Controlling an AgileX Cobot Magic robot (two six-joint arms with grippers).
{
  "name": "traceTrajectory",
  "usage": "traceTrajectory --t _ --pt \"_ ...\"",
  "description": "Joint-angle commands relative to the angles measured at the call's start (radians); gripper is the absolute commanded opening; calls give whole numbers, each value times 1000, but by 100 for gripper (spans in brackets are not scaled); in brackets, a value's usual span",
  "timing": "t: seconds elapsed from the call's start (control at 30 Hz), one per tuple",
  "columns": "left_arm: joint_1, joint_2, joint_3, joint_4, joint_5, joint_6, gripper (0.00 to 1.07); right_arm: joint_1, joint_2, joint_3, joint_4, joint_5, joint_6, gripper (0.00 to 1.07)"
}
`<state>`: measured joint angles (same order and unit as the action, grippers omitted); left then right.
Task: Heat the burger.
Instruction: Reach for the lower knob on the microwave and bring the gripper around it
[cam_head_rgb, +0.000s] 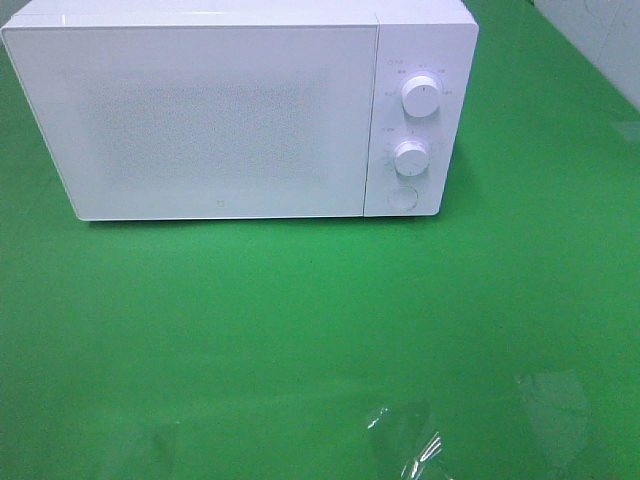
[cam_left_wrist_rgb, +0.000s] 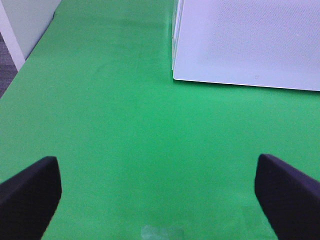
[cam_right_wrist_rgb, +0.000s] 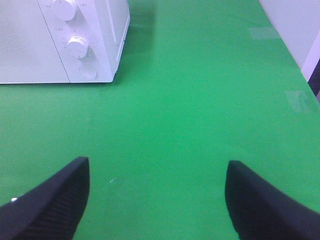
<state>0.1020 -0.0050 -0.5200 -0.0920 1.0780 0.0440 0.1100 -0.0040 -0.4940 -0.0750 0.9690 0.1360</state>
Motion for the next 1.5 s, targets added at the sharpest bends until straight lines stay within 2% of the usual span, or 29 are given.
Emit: traceTrajectory --t 0.03,0.37,0.6,0.97,1.2,1.5 --pt "3 -23 3 -5 -8 -3 97 -3 -25 4 3 -8 -4 73" --pt "3 -23 3 -5 -8 -3 97 -3 -25 -3 0 -15 -1 73" --pt "3 -23 3 -5 -8 -3 97 -3 37 -33 0 -113 -1 73" --pt "3 -23 3 -5 -8 -3 97 -3 264 -30 0 -380 -1 73" --pt "3 -23 3 -5 -8 -3 97 -3 402 38 0 -617 -1 73" --pt "3 -23 3 -5 -8 -3 97 -3 534 94 1 -810 -1 73"
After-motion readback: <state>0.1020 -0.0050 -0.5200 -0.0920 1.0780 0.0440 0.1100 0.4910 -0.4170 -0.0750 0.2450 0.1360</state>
